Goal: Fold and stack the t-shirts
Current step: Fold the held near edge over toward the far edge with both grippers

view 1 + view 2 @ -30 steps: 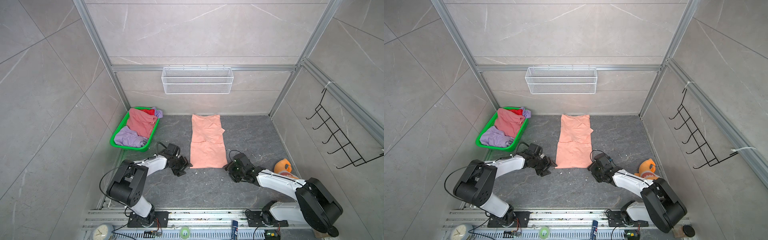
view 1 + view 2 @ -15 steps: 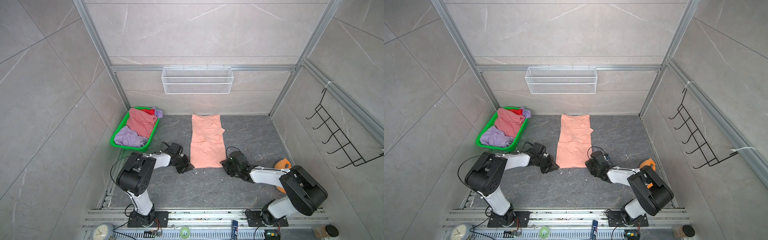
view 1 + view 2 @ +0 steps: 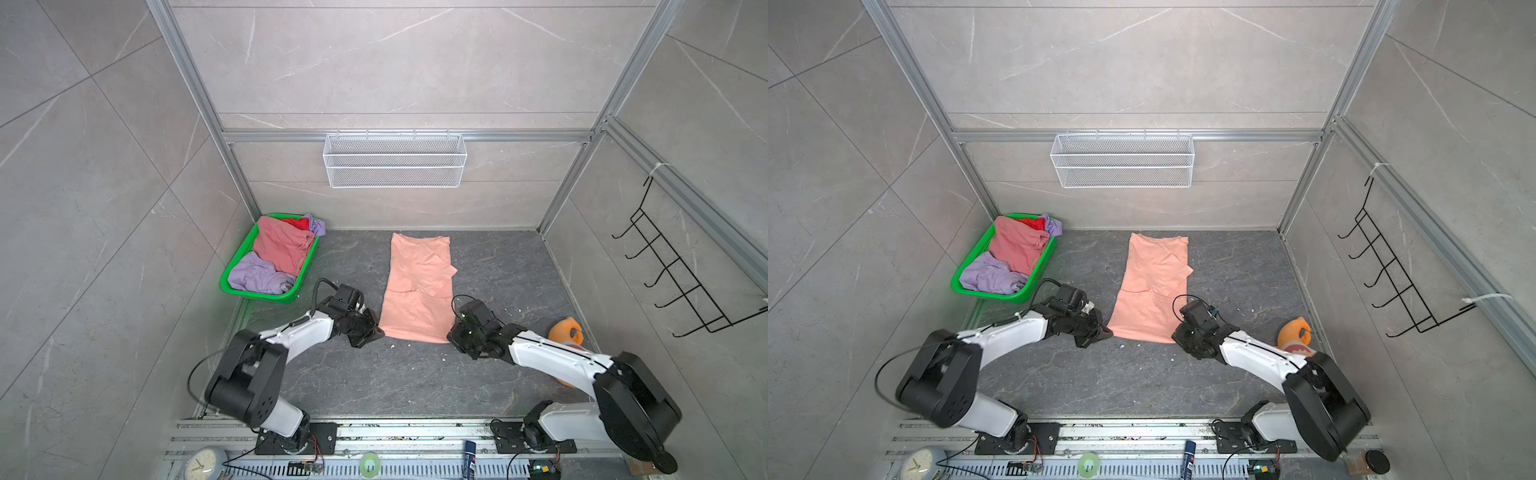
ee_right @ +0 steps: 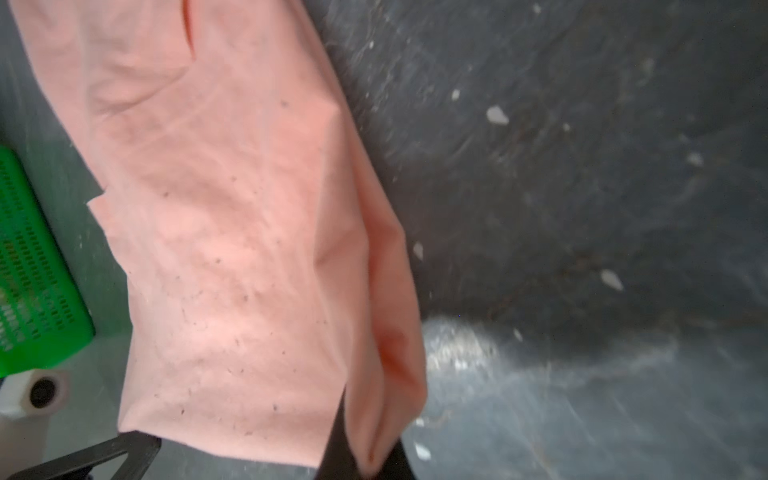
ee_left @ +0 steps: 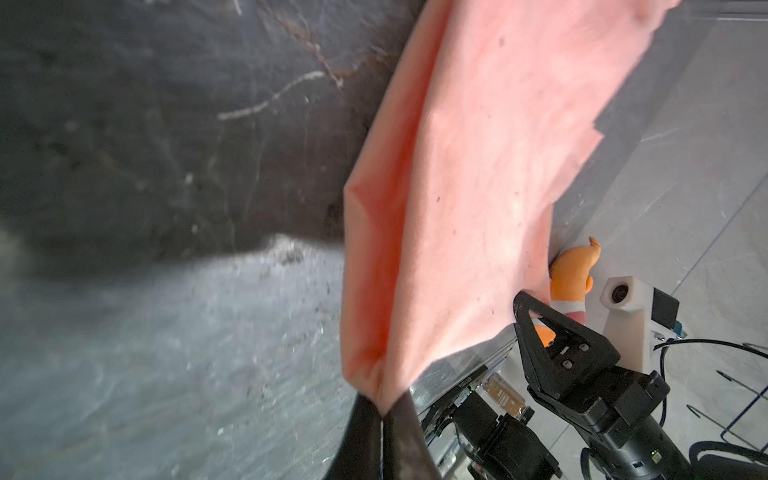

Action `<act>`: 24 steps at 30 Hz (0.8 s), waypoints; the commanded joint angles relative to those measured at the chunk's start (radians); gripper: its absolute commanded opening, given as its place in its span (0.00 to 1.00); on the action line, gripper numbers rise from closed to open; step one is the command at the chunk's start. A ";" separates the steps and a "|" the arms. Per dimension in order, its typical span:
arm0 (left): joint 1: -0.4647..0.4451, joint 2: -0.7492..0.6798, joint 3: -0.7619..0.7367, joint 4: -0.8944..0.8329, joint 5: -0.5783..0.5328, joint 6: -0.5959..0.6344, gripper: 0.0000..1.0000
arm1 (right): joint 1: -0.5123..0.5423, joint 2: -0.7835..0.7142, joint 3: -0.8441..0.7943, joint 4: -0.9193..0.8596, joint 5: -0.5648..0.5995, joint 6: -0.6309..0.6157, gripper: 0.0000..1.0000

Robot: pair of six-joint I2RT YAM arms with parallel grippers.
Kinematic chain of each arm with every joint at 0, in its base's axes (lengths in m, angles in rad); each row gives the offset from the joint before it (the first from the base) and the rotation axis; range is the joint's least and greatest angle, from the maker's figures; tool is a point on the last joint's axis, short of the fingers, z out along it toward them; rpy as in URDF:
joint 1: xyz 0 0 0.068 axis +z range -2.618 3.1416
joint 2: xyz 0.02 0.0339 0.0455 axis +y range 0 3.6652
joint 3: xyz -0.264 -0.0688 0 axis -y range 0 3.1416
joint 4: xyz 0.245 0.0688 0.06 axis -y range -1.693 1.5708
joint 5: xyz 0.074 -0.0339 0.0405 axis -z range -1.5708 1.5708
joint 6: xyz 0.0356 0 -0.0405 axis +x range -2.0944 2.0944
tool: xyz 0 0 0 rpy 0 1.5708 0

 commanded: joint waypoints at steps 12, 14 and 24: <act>-0.314 -0.609 -0.133 -0.339 -0.257 -0.254 0.00 | 0.415 -0.392 0.041 -0.485 0.190 0.166 0.01; -0.319 -0.619 -0.109 -0.344 -0.283 -0.250 0.00 | 0.447 -0.383 0.095 -0.504 0.255 0.163 0.02; -0.255 -0.277 0.240 -0.273 -0.336 -0.026 0.00 | 0.403 -0.152 0.428 -0.506 0.522 0.017 0.02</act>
